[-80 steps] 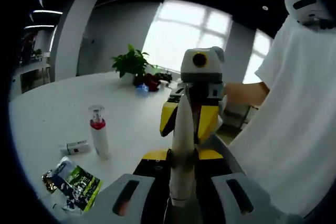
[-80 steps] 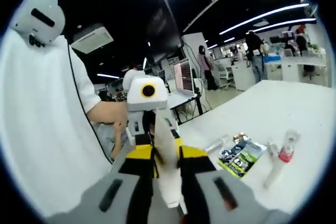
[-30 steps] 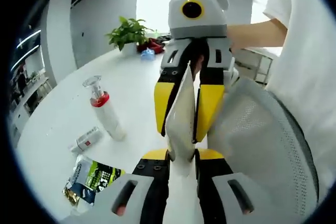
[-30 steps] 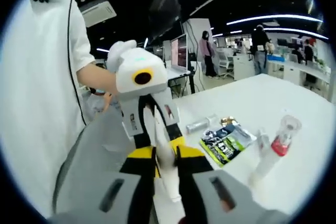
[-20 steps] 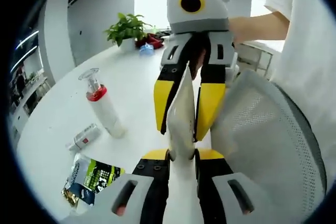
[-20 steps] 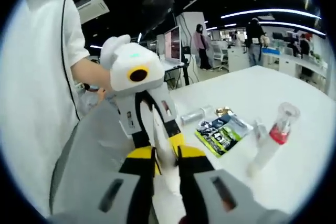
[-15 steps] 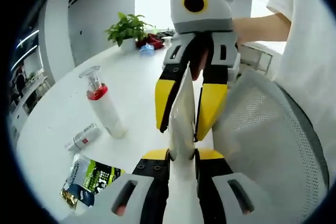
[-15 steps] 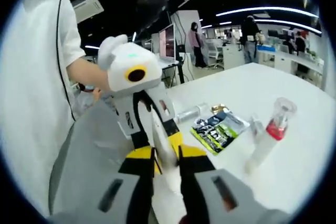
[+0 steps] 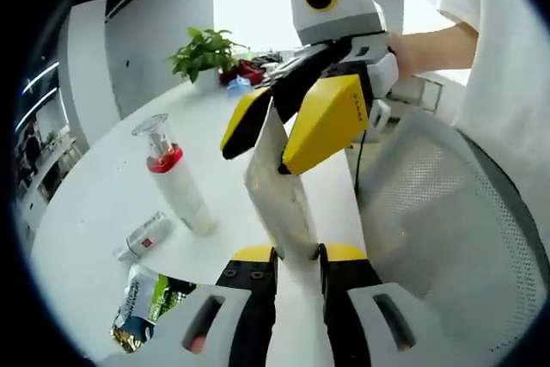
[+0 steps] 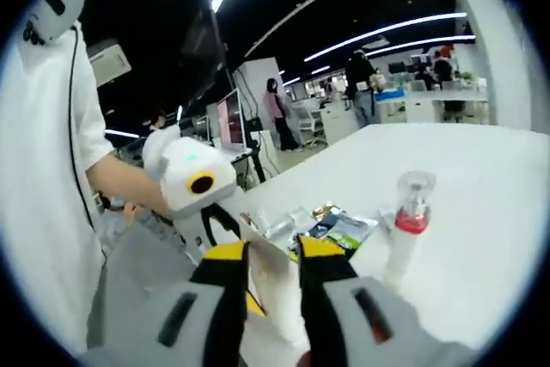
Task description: Arrange the skincare products in the storage area until every visible bottle or jar stands upright without overlapping.
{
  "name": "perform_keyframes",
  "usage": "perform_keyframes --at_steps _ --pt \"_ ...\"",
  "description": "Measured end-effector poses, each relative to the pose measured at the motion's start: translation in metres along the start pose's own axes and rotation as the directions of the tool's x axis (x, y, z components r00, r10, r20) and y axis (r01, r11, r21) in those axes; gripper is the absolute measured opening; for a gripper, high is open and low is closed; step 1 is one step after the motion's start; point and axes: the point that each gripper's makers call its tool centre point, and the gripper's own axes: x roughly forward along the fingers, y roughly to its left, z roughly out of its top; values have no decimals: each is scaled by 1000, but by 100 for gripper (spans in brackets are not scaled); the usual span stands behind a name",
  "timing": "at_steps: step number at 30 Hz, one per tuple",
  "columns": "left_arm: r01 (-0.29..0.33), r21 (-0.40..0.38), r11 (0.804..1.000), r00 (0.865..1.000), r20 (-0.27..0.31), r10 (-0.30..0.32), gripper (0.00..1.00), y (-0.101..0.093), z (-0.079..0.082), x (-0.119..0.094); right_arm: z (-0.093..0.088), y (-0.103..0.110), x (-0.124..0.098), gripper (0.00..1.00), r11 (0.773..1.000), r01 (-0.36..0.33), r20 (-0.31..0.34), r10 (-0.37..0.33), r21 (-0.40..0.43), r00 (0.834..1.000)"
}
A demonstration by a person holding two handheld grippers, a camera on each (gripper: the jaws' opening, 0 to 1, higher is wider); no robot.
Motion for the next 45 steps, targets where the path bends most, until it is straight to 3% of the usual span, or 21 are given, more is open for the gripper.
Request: perform_keyframes --at_steps 10,18,32,45 --pt "3 23 1000 1000 -2 -3 16 18 4 5 -10 -21 -20 32 990 134 8 -135 32 991" --pt "-11 54 998 1000 -11 11 16 47 6 8 -17 -33 -34 34 979 196 2 -196 50 981" --pt "-41 95 995 999 -17 43 15 95 9 9 -28 -51 -42 46 964 257 -30 -256 71 966" --pt "-60 131 990 998 -22 63 16 132 16 15 -37 -55 -46 48 956 282 -53 -279 83 959"
